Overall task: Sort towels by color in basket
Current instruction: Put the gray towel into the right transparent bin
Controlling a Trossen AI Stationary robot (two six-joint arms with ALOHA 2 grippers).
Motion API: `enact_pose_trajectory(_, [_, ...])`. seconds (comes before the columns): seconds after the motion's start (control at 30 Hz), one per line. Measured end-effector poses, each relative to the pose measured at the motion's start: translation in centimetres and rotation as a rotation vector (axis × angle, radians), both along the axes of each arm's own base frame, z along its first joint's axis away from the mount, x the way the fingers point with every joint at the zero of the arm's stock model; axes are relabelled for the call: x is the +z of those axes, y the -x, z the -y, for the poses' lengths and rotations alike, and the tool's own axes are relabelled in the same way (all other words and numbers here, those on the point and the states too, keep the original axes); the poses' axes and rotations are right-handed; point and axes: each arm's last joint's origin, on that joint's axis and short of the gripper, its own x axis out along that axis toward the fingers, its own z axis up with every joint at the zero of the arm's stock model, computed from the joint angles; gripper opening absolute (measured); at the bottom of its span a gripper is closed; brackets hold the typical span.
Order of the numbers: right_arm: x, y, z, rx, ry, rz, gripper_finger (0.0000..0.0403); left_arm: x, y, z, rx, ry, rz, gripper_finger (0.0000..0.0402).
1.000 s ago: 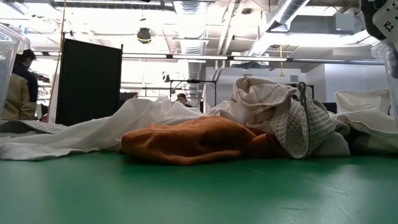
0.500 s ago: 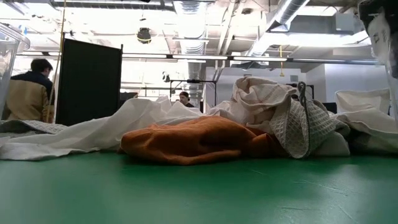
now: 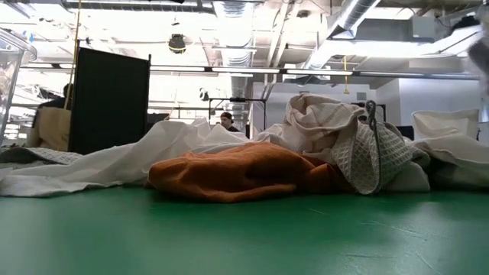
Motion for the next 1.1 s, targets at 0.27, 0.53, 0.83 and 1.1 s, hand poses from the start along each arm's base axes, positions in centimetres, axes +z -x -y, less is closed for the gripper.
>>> enact_pose_trajectory(0.27, [-0.3,0.0,0.3,0.018,-0.013,-0.041,0.0015,0.0,0.0,0.0,0.001,0.0,0.005,0.0261])
enact_pose_trajectory(0.53, [3.2,1.1,1.0,-0.018,0.001,0.154,0.0013,0.1,-0.1,0.0,0.0,-0.004,0.011,0.0261])
enact_pose_trajectory(0.83, [6.6,3.8,1.5,-0.056,-0.05,0.308,0.0013,0.0,0.0,0.0,0.0,-0.002,0.005,0.0261])
enact_pose_trajectory(1.1, [7.7,5.2,1.6,-0.055,-0.161,0.247,0.0013,0.0,0.0,0.0,0.0,-0.002,0.004,0.0261])
